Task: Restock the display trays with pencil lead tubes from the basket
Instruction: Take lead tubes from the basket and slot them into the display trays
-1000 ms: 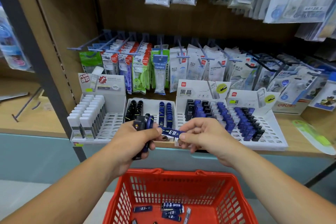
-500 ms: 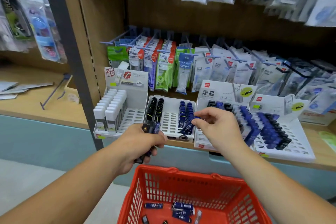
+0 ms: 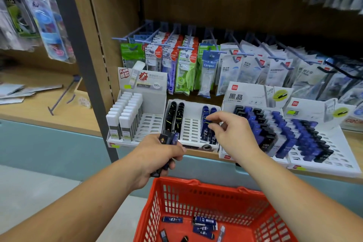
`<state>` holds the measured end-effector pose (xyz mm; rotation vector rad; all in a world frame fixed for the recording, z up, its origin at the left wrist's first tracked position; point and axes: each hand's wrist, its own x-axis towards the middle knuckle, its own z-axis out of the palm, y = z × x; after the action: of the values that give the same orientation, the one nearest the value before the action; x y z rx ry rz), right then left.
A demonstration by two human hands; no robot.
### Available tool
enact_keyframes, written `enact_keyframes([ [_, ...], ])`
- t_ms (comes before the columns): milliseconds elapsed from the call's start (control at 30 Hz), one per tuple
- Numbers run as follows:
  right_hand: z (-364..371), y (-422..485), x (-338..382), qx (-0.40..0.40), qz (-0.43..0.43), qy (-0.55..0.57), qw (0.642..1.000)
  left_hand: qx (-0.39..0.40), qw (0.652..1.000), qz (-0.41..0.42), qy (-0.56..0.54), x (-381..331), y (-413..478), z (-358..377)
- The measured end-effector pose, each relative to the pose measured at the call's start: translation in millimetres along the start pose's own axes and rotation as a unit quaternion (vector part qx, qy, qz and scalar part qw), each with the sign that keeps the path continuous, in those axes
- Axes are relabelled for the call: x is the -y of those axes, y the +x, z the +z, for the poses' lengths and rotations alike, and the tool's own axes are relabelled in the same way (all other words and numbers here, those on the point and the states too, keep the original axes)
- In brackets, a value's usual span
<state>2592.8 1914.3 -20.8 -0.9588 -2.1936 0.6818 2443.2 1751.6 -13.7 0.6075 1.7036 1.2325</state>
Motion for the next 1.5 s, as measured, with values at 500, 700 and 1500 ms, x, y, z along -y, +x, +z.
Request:
enact_keyframes([
  [500,4,5,-2,0.002,0.020,-0.012,1.000,0.011,1.000,0.000,-0.001,4,5,3],
  [700,1,2,8,0.038,-0.008,-0.156,0.987,0.025,1.000,-0.001,-0.005,3,5,2],
  [1500,-14,-18,18,0.163,0.188,0.329,0.911,0.097,0.991,0.057,-0.067,-5,-4,10],
])
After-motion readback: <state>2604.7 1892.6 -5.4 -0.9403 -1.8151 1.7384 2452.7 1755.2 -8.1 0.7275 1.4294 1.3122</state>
